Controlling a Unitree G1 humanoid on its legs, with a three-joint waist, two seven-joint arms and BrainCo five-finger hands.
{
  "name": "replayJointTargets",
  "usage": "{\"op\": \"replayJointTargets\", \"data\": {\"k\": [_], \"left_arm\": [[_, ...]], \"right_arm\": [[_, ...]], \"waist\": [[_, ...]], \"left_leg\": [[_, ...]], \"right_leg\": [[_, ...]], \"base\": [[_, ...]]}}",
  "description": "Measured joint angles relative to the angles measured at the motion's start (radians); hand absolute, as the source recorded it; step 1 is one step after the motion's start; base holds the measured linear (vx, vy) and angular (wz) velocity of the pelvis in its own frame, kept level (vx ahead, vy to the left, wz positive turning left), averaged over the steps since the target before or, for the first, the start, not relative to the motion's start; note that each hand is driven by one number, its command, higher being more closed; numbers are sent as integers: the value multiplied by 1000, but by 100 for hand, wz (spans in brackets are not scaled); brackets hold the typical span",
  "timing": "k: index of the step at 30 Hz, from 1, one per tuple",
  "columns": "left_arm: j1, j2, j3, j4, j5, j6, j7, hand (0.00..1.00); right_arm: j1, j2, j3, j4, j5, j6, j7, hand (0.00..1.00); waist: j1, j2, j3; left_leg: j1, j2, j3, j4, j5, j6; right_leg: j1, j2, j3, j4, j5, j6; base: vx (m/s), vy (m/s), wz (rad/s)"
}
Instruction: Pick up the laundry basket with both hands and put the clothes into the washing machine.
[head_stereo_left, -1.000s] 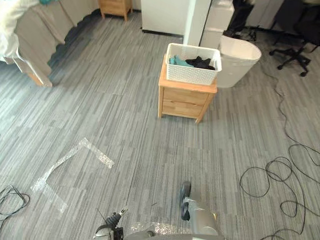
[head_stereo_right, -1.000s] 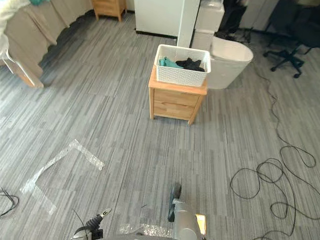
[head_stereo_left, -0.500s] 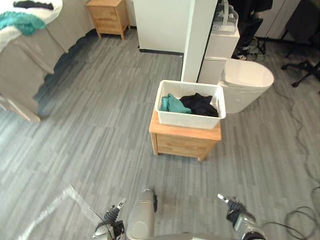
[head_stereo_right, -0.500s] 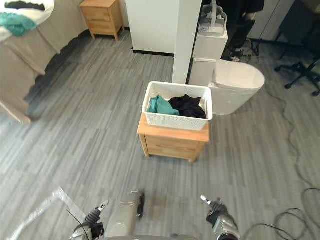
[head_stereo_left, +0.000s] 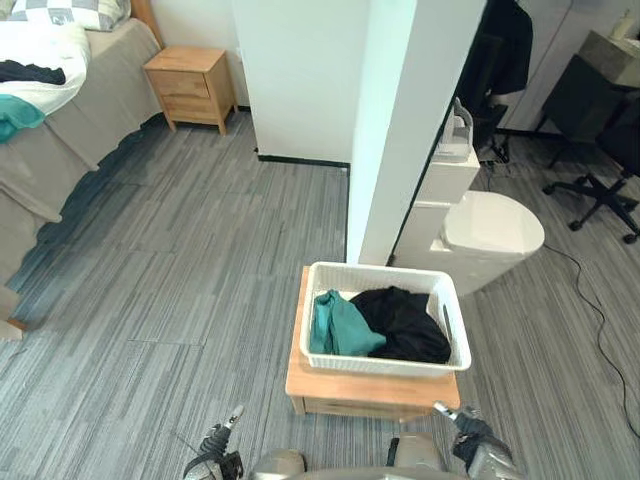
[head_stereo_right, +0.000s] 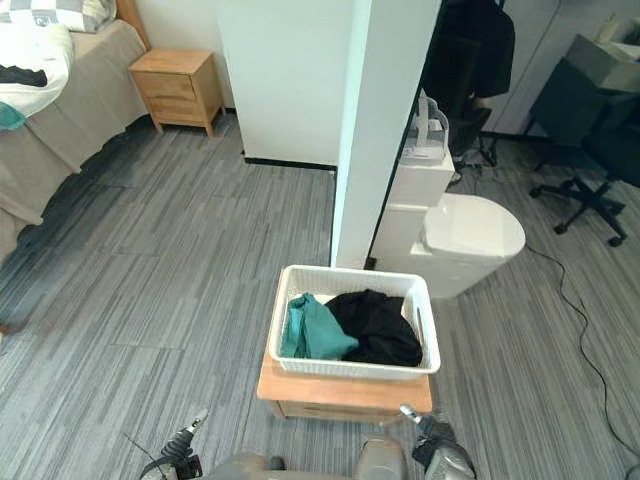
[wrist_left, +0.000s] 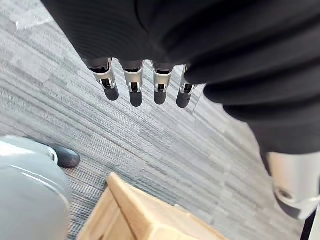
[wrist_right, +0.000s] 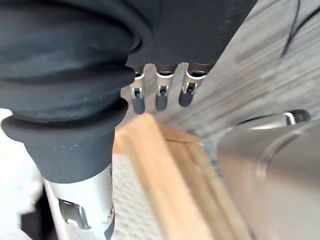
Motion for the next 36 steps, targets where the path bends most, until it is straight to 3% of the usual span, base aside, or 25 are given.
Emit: {"op": "replayJointTargets", "data": {"k": [1,2,3,7,10,15,18,20,23,27,36], "left_arm": [[17,-3,46,-14,-7,-1,10,0],[25,-7,71,-14,-8,0,17,0],[54,-35,113,-18,-9,0,20,0],[76,-114,148,-40,-47,0,17,0],[105,-121,180,-114,-85,-1,17,0],[147,-122,201,-365,-116,-5,36,0],[144,-90,172,-502,-119,-24,60,0],[110,-21,105,-529,-113,-31,68,0],[46,28,9,-528,-69,-34,84,0],[-141,72,-130,-476,8,-38,136,0],[-448,178,-372,-324,74,-22,184,0]], "right_arm": [[31,18,-26,-56,22,-2,-25,0],[44,20,-40,-79,33,-4,-36,0],[60,19,-88,-154,44,-6,-60,0],[121,11,-231,-360,53,-10,-102,0],[173,15,-280,-471,70,-11,-124,0],[205,35,-276,-623,70,-11,-141,0],[181,31,-180,-665,66,-11,-136,0],[138,20,-68,-658,56,-11,-122,0],[59,-55,54,-581,40,-11,-90,0],[-176,-162,232,-363,34,-10,-53,0],[-464,-210,420,-136,25,-6,-57,0]], "waist": [[-2,-39,-27],[4,-41,-38],[5,-10,-64],[2,41,-94],[3,47,-111],[5,57,-116],[6,49,-109],[6,38,-96],[8,41,-65],[8,47,30],[4,44,200]], "left_leg": [[1,6,-5,5,-32,-32],[-1,17,-11,12,-42,-46],[-14,70,-19,25,-53,-68],[-34,131,-57,8,-29,-114],[-51,160,-62,-4,-16,-137],[-70,187,-46,-25,-13,-143],[-104,193,-27,-20,-19,-153],[-141,187,-22,-6,-17,-156],[-166,175,-21,4,-15,-157],[-212,149,-24,8,12,-152],[-282,126,-41,53,24,-141]], "right_leg": [[4,-10,7,-60,132,2],[19,-6,0,-69,96,46],[56,28,-67,-133,62,56],[114,76,-195,-225,10,27],[124,105,-242,-250,-33,15],[110,136,-269,-286,-37,9],[73,135,-269,-288,-38,2],[34,133,-264,-282,-22,-1],[14,127,-251,-284,-1,-6],[-33,120,-221,-292,49,-20],[-73,106,-202,-322,114,-31]], "base": [[321,-308,39],[325,-386,22],[313,-396,7],[221,-319,31],[95,-214,24],[-32,-99,6],[-85,-14,-13],[-71,0,-16],[-39,12,-12],[-50,26,-7],[-76,23,-3]]}}
